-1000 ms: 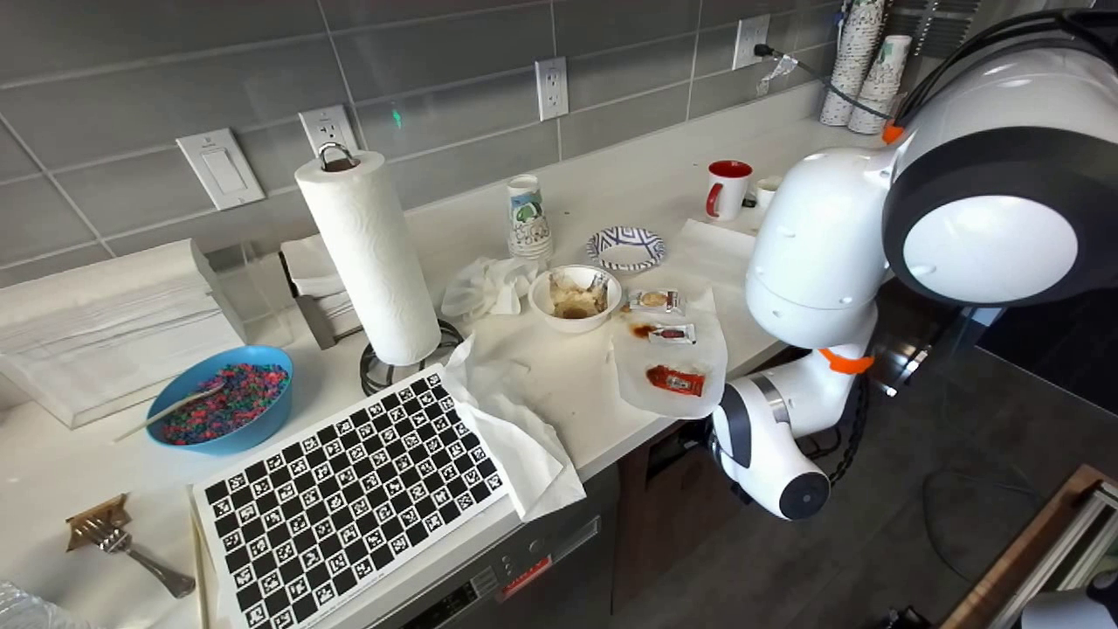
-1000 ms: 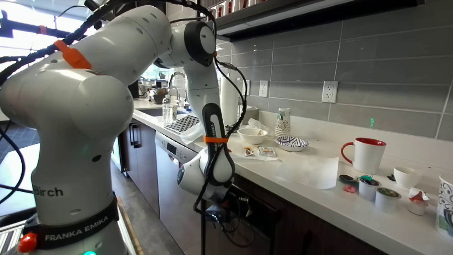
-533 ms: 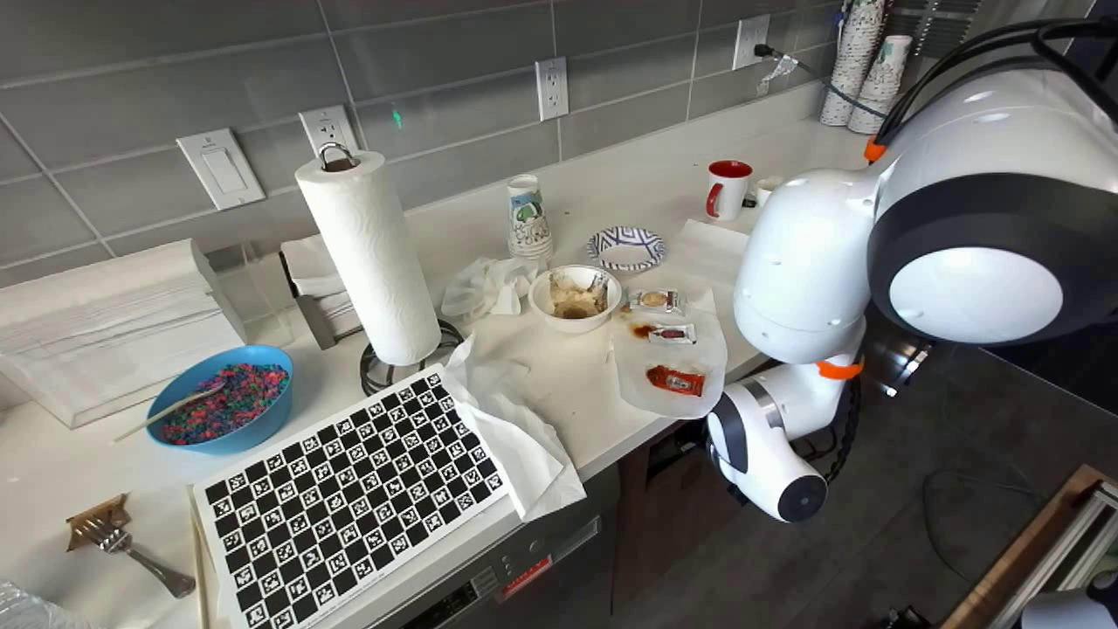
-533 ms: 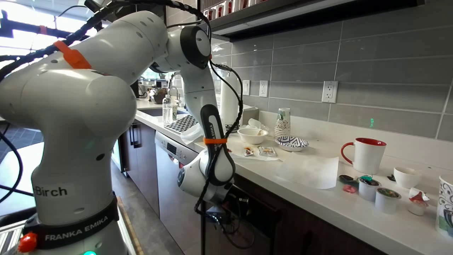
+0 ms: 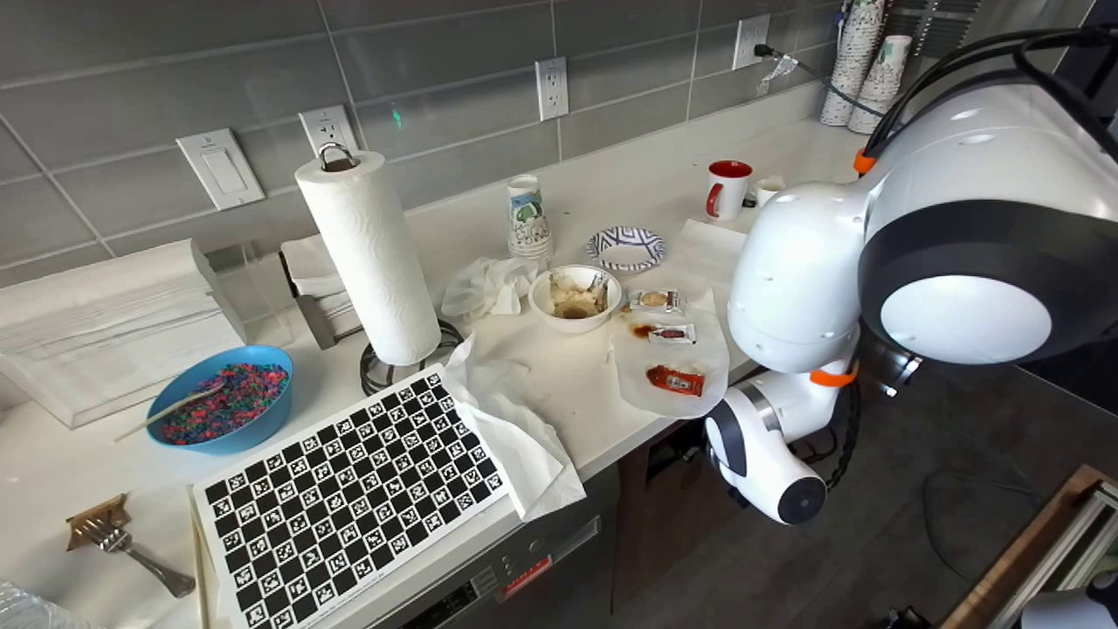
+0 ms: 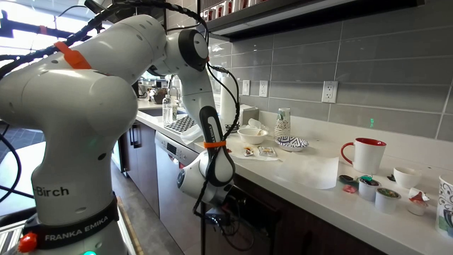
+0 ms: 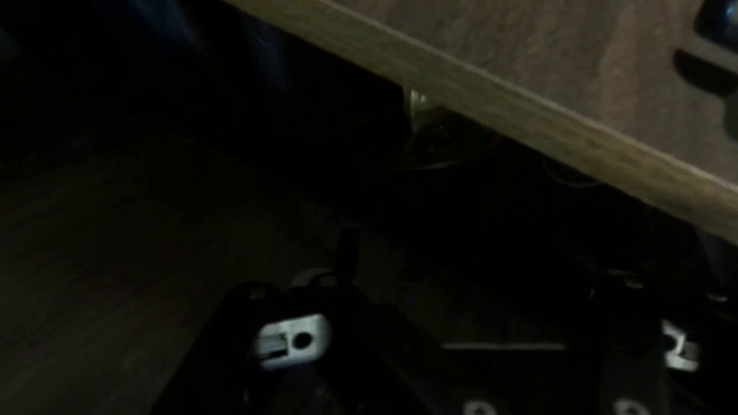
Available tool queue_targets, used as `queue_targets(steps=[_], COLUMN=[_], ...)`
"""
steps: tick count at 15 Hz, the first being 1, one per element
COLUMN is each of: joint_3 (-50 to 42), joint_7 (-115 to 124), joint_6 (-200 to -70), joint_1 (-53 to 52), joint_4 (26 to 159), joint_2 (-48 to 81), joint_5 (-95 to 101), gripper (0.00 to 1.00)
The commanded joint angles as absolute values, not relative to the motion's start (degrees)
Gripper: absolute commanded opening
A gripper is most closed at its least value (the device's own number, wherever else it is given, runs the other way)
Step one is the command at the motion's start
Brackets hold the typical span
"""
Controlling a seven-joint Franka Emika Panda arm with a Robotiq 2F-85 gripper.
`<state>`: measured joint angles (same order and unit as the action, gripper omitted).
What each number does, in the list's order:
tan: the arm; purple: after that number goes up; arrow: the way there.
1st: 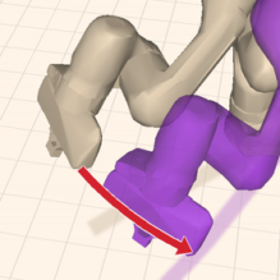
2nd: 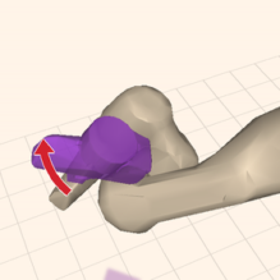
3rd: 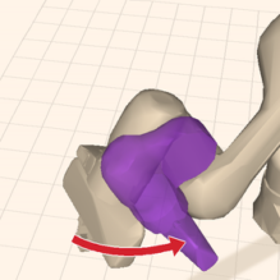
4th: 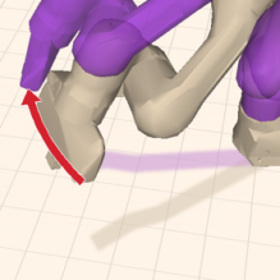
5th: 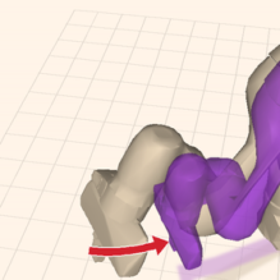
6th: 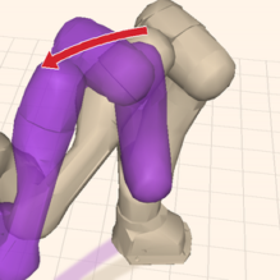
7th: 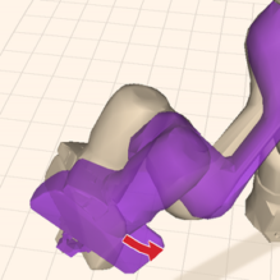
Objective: Put the small tissue in the rubbish can
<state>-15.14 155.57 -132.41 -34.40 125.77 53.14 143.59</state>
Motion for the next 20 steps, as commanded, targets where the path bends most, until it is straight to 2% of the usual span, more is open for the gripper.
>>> queue_targets(steps=[1,13,14,15,17,18,19,20], joint_3=[-16.29,-17.56,-17.36,-17.37,-17.31,-17.28,-7.81,-15.94], joint_7=[156.11,156.10,156.11,156.08,155.99,155.87,147.81,154.97], joint_6=[-134.26,-138.09,-138.58,-139.27,-140.11,-140.28,-135.19,-139.61], joint_1=[-33.92,-35.08,-34.72,-34.56,-34.02,-33.89,-22.32,-32.45], joint_4=[125.05,126.47,126.81,127.06,127.52,127.77,129.15,128.30], joint_2=[51.36,48.92,48.24,47.80,47.06,46.88,43.89,46.12], joint_5=[143.88,143.92,143.93,143.95,144.23,144.29,144.29,144.34], gripper=[1.00,1.00,0.99,0.91,0.89,0.92,0.98,0.98])
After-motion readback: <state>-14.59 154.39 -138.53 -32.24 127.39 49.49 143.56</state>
